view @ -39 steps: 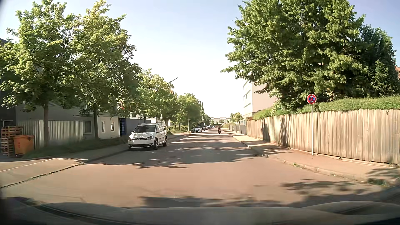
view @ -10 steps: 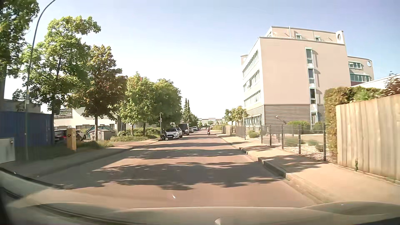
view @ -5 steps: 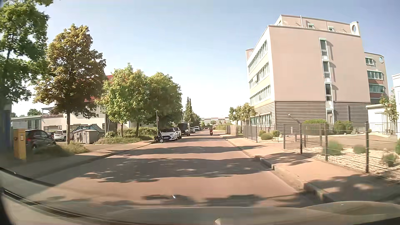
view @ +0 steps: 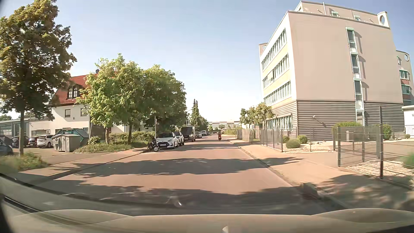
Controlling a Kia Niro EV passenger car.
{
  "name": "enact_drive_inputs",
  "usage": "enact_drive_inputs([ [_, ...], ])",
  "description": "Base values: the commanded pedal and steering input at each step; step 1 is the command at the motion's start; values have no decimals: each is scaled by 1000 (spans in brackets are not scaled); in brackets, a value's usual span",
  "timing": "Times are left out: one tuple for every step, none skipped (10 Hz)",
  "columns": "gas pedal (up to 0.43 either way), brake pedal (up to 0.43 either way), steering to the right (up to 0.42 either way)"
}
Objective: Follow the waypoints while adhering to traffic rules and regulations
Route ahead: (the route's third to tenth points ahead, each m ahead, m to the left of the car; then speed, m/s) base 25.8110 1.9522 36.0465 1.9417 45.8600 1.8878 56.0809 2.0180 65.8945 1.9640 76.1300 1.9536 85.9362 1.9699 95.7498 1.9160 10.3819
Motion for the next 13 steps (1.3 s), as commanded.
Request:
enact_drive_inputs([
  [87,0,1],
  [87,0,1],
  [87,0,2],
  [47,0,3],
  [39,0,3],
  [20,0,5],
  [20,0,8],
  [8,0,8],
  [0,0,8],
  [0,0,7],
  [0,0,5],
  [0,0,5],
  [0,0,4],
])
